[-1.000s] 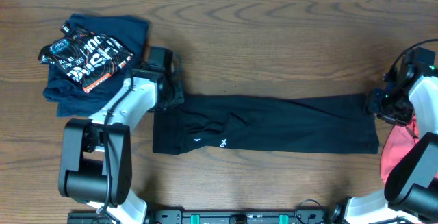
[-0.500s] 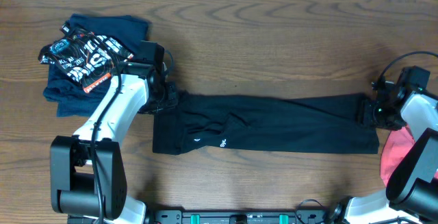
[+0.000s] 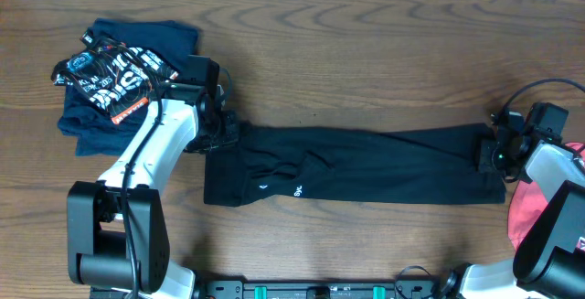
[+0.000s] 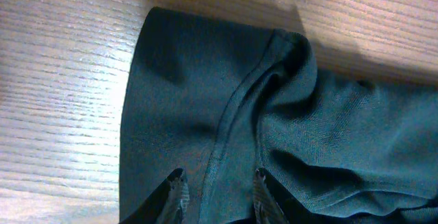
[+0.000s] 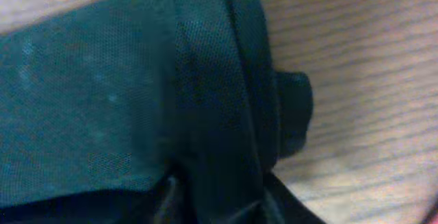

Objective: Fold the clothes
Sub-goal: 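Release the left end and grasp the strip's right end with the right gripper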

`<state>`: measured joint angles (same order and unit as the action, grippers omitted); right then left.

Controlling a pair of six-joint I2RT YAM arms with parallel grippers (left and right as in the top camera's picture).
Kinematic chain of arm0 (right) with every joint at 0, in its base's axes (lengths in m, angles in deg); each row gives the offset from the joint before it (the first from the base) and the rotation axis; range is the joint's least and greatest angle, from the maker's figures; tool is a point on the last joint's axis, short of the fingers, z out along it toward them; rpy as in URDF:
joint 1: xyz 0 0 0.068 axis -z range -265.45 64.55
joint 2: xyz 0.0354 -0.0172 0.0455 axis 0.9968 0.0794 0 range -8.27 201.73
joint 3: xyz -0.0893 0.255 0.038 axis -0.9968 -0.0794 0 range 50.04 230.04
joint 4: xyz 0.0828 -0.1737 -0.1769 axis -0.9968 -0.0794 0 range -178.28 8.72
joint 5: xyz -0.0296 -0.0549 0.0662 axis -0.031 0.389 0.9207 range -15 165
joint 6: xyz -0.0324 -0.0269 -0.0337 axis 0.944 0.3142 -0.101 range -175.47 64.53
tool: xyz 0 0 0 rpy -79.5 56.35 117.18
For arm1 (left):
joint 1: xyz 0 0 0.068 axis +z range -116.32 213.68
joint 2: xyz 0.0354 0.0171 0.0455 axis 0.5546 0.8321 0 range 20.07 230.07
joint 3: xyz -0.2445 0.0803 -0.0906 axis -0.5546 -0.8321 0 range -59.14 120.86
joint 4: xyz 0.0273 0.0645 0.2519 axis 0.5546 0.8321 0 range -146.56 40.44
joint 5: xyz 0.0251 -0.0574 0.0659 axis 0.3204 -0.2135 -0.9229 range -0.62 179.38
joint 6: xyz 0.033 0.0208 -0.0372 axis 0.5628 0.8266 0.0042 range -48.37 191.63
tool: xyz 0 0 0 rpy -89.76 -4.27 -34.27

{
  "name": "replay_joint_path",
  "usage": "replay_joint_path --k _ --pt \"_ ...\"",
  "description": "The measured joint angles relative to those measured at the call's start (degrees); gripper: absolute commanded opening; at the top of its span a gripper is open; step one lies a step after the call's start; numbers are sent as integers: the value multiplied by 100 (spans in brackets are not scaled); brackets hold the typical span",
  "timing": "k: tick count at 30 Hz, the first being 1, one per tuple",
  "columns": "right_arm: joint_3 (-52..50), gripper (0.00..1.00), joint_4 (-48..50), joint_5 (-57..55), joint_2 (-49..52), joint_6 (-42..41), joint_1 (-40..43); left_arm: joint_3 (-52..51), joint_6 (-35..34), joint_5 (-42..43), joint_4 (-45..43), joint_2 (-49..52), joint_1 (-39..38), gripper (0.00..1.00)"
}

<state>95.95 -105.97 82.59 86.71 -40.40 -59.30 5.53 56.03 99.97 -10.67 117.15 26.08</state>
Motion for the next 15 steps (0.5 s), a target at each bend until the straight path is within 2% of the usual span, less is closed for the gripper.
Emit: replay_joint_path --k 1,10,15 --pt "-4 1 11 109 0 7 0 0 0 2 0 0 0 34" --pt "35 1 -17 186 15 -474 20 -2 0 22 0 0 0 34" --pt "540 1 -660 -459 157 -807 44 0 0 24 0 -11 0 34"
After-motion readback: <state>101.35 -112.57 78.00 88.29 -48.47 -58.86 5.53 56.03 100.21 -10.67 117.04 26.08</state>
